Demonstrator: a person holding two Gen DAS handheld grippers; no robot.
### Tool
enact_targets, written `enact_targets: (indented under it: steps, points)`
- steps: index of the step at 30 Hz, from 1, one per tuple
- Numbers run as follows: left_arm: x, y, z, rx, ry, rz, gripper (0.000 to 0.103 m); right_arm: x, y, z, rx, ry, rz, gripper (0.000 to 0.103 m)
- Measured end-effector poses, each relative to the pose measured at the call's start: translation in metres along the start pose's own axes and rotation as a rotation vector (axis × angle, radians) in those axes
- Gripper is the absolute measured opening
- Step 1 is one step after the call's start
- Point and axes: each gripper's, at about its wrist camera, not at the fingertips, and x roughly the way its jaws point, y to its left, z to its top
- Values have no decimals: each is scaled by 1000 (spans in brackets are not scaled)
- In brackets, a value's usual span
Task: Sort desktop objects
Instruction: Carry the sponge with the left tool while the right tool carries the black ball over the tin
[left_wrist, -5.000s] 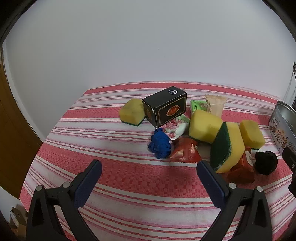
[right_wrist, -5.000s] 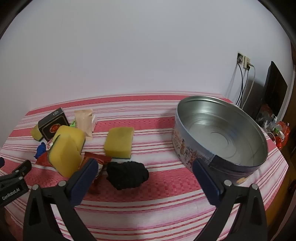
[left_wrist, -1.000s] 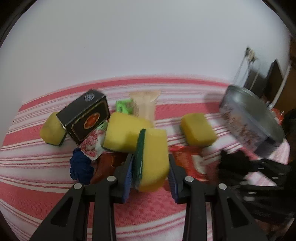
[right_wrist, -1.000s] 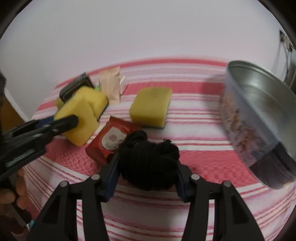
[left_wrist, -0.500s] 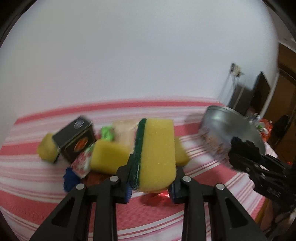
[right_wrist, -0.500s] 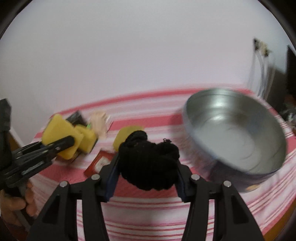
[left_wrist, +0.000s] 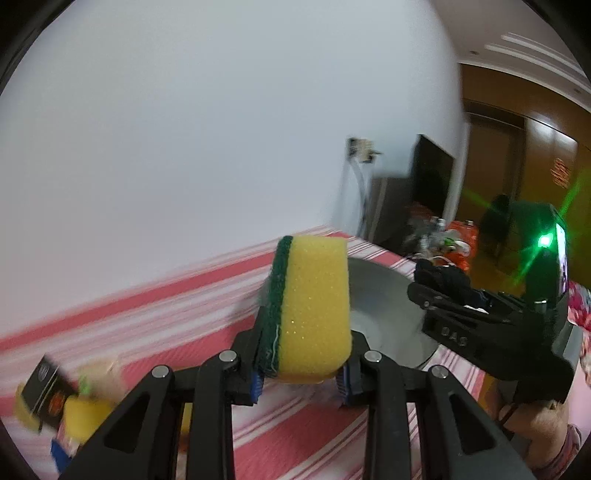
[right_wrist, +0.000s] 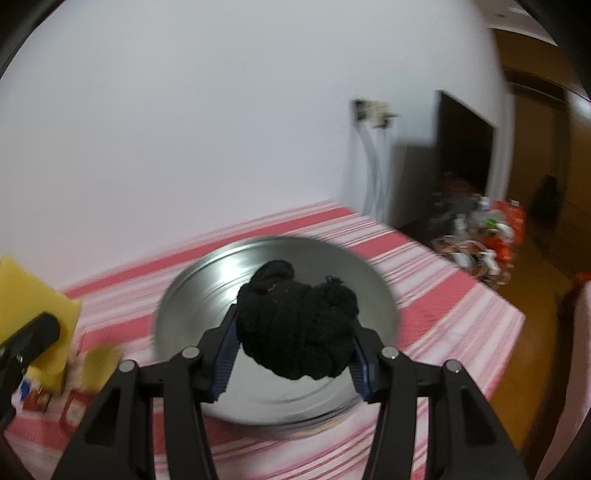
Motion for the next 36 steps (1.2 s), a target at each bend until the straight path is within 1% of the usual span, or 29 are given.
enact_targets:
  steps: [4,8,13,17,21,24,30,36]
  points:
    - [19,-23,11,47,-14,-58,32,11,-13,10,30,-5,-44,53]
    - [40,-30,18,32,-1,-97,32,22,-14,13,38,2,-71,53]
    - [55,-37,21,62,6,-115,32,26,-17,6,61,7,-115,53]
    - [67,-36,17,48,30,-126,32,38,-21,4,71,31,-110,53]
    - [75,-32,16,29,43,-128,32,42,-22,3,68,35,-104,53]
    - [76,-30,17,22,43,-128,32,44,-21,2,67,47,-87,53]
    - [85,-30,16,14,55,-134,32,47,-19,5,54,46,-84,53]
    - [83,-27,15,9,47,-130,32,48,-19,7,52,47,-83,53]
